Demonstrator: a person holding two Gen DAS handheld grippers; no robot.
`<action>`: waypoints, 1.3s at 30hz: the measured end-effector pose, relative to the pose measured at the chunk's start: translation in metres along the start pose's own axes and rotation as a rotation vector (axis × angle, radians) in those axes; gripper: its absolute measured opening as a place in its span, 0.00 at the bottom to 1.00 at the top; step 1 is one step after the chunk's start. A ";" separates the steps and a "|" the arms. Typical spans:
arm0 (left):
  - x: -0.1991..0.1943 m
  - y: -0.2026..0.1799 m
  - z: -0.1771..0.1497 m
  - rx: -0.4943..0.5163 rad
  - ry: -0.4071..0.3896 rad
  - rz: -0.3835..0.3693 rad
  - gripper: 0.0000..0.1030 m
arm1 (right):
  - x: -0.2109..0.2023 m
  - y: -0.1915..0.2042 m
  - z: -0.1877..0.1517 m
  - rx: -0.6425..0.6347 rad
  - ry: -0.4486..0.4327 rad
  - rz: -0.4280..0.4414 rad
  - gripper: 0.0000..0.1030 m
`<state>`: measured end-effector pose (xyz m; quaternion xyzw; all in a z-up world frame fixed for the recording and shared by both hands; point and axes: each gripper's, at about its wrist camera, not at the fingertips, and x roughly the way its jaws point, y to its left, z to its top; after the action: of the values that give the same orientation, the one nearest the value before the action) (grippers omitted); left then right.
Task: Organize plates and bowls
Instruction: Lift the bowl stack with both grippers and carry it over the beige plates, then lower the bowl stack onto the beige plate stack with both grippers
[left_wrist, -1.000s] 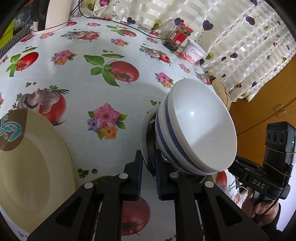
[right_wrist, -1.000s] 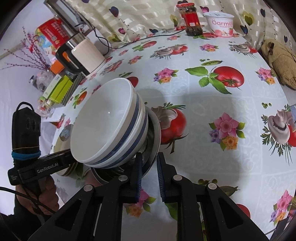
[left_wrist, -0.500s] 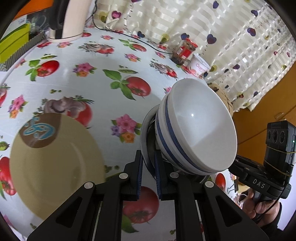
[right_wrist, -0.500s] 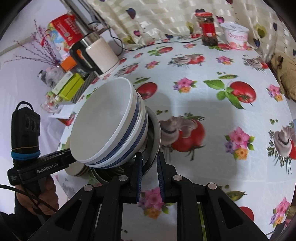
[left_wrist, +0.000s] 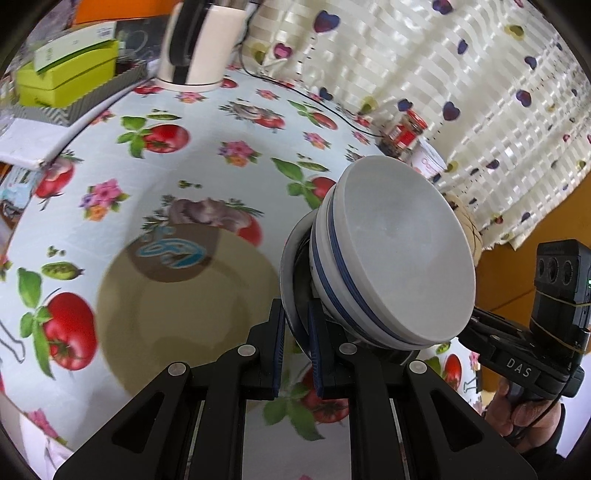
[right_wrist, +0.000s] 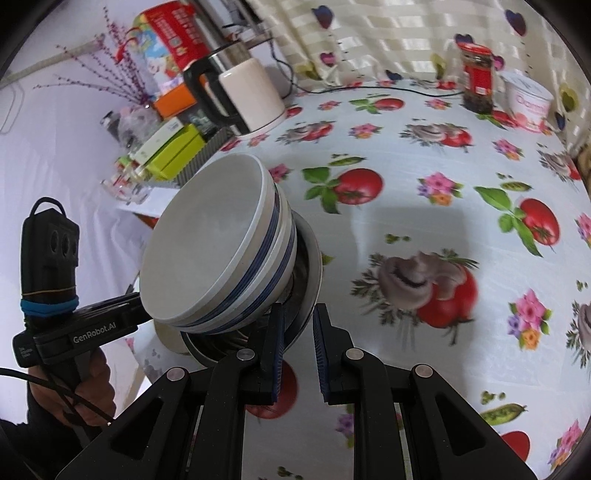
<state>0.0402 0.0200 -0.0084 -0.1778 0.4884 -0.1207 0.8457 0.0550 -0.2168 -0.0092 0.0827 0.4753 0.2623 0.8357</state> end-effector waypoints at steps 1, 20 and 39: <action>-0.002 0.004 0.000 -0.006 -0.003 0.006 0.12 | 0.003 0.005 0.002 -0.009 0.004 0.005 0.15; -0.027 0.069 -0.013 -0.128 -0.037 0.098 0.12 | 0.056 0.067 0.015 -0.129 0.091 0.067 0.15; -0.026 0.088 -0.018 -0.166 -0.030 0.132 0.12 | 0.088 0.081 0.017 -0.167 0.160 0.074 0.17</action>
<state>0.0143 0.1064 -0.0330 -0.2164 0.4948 -0.0214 0.8414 0.0756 -0.1005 -0.0345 0.0090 0.5134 0.3374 0.7890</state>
